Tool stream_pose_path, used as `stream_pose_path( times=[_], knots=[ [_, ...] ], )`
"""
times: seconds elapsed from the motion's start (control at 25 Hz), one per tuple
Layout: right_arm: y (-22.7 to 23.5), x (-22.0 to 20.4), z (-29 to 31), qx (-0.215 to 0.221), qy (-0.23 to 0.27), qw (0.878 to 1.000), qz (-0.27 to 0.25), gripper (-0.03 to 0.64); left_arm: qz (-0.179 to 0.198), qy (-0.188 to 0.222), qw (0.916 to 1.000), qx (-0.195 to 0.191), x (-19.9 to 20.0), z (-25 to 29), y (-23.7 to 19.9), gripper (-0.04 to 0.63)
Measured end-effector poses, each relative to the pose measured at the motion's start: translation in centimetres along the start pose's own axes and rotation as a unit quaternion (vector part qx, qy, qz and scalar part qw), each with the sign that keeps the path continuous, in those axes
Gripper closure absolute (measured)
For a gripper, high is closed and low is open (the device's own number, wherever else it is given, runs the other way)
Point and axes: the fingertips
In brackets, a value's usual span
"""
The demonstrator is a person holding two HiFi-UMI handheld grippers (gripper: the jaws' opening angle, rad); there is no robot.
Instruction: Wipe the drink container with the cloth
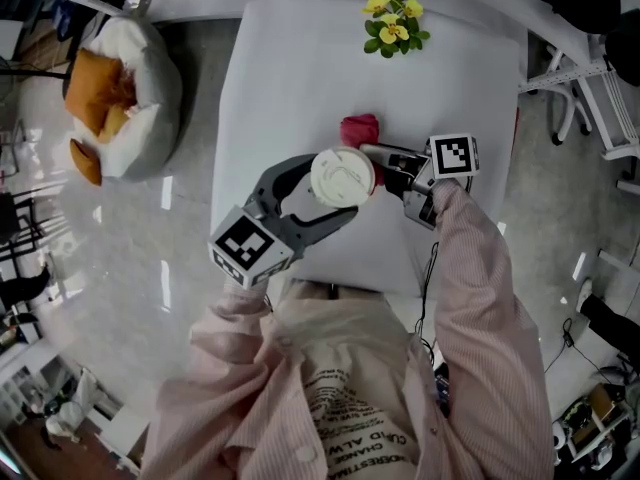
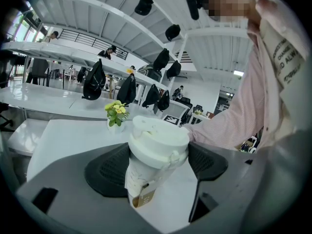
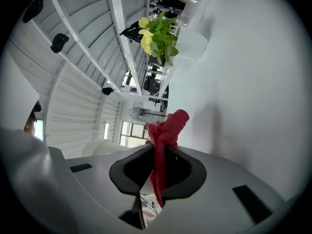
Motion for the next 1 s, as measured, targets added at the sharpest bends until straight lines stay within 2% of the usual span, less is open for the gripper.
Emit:
stream_pose_path(
  times=[0.28, 0.6, 1.0],
  knots=[
    [0.2, -0.2, 0.8, 0.001, -0.007, 1.000, 0.011, 0.568, -0.006, 0.000, 1.0000, 0.002, 0.1, 0.0, 0.0, 0.216],
    [1.2, -0.2, 1.0, -0.033, -0.004, 0.999, 0.014, 0.568, -0.005, 0.000, 1.0000, -0.001, 0.2, -0.1, 0.1, 0.216],
    [1.2, 0.1, 1.3, -0.054, 0.010, 0.998, -0.014, 0.568, 0.009, 0.002, 1.0000, -0.002, -0.4, -0.1, 0.0, 0.216]
  ],
)
Point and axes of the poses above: the fingertips, and each gripper's own axes: z forward along the fingers, y to its right, x out of its top, and after that the axes turned 7 degrees about -x, right-handed
